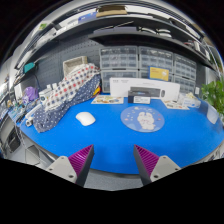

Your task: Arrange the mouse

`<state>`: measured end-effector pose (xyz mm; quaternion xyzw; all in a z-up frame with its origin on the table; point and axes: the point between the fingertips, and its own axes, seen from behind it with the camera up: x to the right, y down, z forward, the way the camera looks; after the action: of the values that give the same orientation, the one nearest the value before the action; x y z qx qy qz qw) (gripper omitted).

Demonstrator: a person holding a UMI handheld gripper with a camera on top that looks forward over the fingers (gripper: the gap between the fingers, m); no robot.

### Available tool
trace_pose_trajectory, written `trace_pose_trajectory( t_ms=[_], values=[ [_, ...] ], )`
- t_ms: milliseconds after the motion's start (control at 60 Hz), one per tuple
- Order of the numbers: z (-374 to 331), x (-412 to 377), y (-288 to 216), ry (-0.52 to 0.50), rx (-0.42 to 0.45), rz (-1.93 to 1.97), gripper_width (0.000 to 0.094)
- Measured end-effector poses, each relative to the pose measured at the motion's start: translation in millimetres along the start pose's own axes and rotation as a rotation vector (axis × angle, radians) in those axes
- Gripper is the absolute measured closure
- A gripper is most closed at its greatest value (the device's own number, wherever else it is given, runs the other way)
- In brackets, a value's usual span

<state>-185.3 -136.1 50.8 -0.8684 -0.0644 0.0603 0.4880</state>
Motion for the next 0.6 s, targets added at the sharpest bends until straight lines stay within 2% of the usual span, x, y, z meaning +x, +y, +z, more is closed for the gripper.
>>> trace_pose_trajectory(
  t_ms=[183,600],
  values=[
    [57,-55,2,0.038,-0.075,0.028,0.0129],
    [177,-116,-44,0.125,-0.127,0.021,0.0124]
  ],
)
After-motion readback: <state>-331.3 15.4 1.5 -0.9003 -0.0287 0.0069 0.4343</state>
